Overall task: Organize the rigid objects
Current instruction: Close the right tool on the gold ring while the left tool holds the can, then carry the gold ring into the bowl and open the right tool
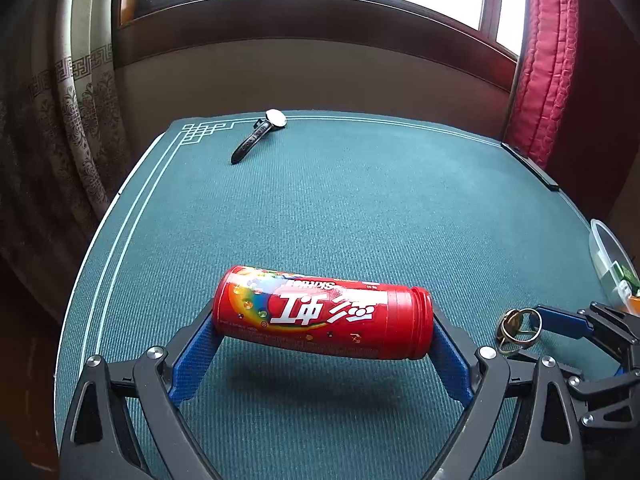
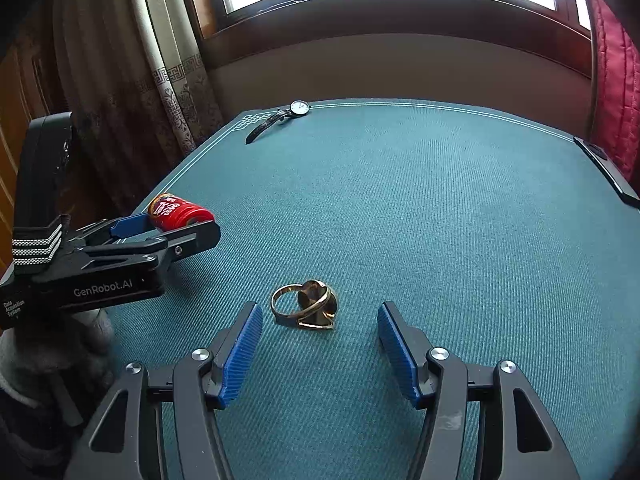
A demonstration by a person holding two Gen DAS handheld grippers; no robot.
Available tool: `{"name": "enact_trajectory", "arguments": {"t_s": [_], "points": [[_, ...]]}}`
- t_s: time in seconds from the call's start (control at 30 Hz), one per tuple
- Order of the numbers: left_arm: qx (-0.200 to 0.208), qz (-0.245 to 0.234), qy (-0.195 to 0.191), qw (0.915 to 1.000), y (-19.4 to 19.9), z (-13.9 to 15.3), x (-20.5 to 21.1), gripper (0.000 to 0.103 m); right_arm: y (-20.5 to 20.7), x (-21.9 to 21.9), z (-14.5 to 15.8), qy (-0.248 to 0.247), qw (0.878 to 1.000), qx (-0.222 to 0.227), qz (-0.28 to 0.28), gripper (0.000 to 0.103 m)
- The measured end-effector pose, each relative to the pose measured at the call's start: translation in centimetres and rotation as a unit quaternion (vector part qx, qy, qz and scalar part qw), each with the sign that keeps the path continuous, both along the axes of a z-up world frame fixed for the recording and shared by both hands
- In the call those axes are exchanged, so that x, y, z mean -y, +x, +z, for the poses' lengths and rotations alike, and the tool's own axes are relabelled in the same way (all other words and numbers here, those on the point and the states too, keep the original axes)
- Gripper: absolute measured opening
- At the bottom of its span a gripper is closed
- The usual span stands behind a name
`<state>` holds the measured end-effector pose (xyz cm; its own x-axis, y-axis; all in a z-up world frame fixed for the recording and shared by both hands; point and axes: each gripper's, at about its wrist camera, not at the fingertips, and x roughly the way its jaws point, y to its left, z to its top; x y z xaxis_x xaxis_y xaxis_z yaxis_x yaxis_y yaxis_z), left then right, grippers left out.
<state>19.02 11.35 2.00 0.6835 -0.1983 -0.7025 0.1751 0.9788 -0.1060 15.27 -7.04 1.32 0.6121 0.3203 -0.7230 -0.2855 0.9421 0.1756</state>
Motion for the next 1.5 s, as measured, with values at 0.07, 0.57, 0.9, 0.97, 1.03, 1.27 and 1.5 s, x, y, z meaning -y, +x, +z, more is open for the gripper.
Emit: {"name": "enact_trajectory", "arguments": {"t_s": [0.07, 0.57, 0.9, 0.97, 1.03, 1.27, 1.5], "points": [[-0.001, 0.01, -0.008, 0.9999, 0.1, 0.0, -0.5, 0.094, 0.4, -0.4, -0.1, -0.005, 1.0, -0.001, 0.001, 0.063], [0.003, 0.022, -0.019, 0.9996, -0.1, 0.1, -0.9, 0.094, -1.1, 0.2, 0.4, -0.014, 1.0, 0.012, -0.004, 0.037], [0.01, 0.008, -0.011, 0.9999, -0.8, 0.4, 0.6, 0.094, -4.5, 4.1, 1.4, 0.004, 0.999, 0.015, -0.042, 0.037], [0.01, 0.003, -0.011, 0.9999, -1.1, 0.5, 1.1, 0.094, -5.3, 4.9, 1.5, 0.005, 0.999, 0.014, -0.05, 0.037], [0.011, -0.003, -0.009, 0.9999, -1.4, 0.6, 1.7, 0.094, -6.1, 5.9, 1.4, 0.004, 0.998, 0.013, -0.059, 0.037], [0.011, -0.02, -0.005, 0.9997, -2.5, 0.7, 3.4, 0.094, -8.2, 8.9, 1.7, 0.007, 0.995, 0.012, -0.094, 0.037], [0.011, -0.036, -0.005, 0.9993, -3.9, 0.9, 5.1, 0.094, -9.8, 12.2, 2.3, 0.014, 0.99, 0.02, -0.136, 0.037]]}}
